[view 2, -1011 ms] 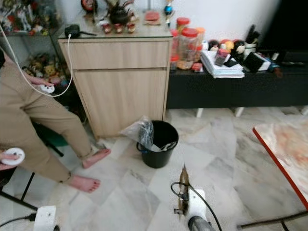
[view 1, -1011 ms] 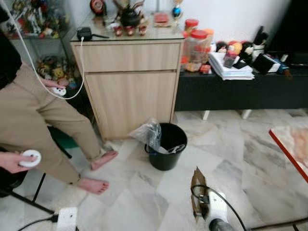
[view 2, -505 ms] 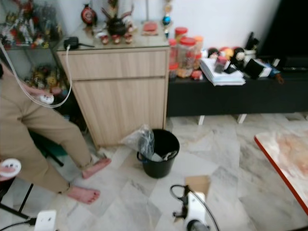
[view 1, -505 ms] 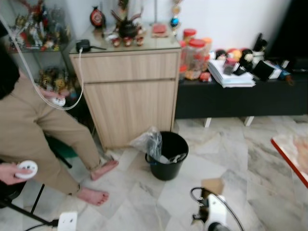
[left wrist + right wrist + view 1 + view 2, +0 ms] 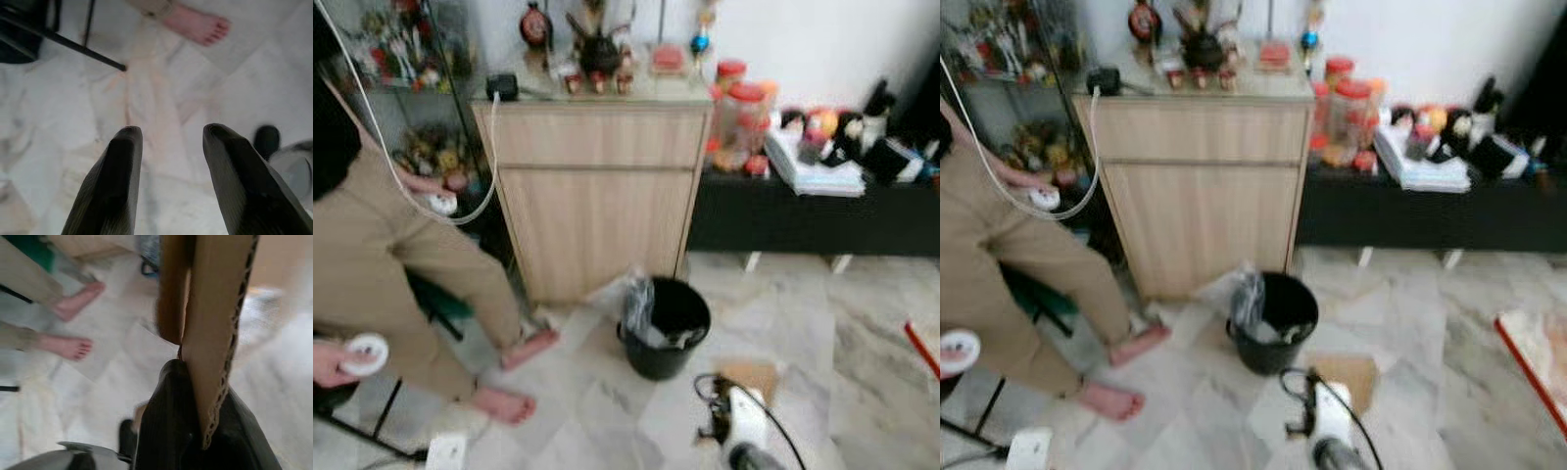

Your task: Picking trash to rubbish bin

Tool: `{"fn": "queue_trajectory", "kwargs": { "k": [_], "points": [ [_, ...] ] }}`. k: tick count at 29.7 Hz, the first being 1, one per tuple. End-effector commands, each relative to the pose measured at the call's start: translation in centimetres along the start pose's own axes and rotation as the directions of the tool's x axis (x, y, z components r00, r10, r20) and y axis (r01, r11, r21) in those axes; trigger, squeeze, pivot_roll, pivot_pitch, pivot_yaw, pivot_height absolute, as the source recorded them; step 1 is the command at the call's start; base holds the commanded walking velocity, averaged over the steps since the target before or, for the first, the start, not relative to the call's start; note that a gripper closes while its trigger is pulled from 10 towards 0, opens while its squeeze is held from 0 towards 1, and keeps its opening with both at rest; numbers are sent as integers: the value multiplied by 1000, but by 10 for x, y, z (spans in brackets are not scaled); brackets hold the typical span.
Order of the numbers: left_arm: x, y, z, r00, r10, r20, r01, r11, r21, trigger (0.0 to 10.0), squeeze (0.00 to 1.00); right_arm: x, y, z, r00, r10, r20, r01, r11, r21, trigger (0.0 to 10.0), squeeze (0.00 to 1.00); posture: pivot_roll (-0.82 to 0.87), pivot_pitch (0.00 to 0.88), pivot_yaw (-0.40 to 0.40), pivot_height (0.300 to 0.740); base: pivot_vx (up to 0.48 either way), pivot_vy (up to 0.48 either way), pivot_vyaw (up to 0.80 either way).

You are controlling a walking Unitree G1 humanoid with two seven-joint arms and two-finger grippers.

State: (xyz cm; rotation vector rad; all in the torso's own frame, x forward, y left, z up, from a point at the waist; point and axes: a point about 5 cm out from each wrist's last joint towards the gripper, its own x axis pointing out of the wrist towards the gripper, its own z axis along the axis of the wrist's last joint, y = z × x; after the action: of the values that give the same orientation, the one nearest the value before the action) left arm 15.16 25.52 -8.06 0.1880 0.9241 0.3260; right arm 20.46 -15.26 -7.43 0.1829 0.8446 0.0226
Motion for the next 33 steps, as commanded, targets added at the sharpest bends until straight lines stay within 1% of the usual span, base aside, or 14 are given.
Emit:
{"fn": "queue_trajectory", "kwargs": {
  "k": [1,23,33],
  "points": [
    [1,-5,7,1000,-19,17,19,1000,11,10000,0,-4,-12,-7,999,-34,-18,34,999,2,10000,0,29,0,31,740,319,0,0],
    [2,-7,9,999,-39,26,39,999,31,10000,0,-4,-12,-9,999,-32,-25,32,999,4,10000,0,27,0,34,740,319,0,0],
    [1,-10,10,999,-44,26,44,999,26,10000,0,-4,-13,-8,999,-33,-22,33,999,4,10000,0,32,0,27,740,319,0,0]
  ]
}}
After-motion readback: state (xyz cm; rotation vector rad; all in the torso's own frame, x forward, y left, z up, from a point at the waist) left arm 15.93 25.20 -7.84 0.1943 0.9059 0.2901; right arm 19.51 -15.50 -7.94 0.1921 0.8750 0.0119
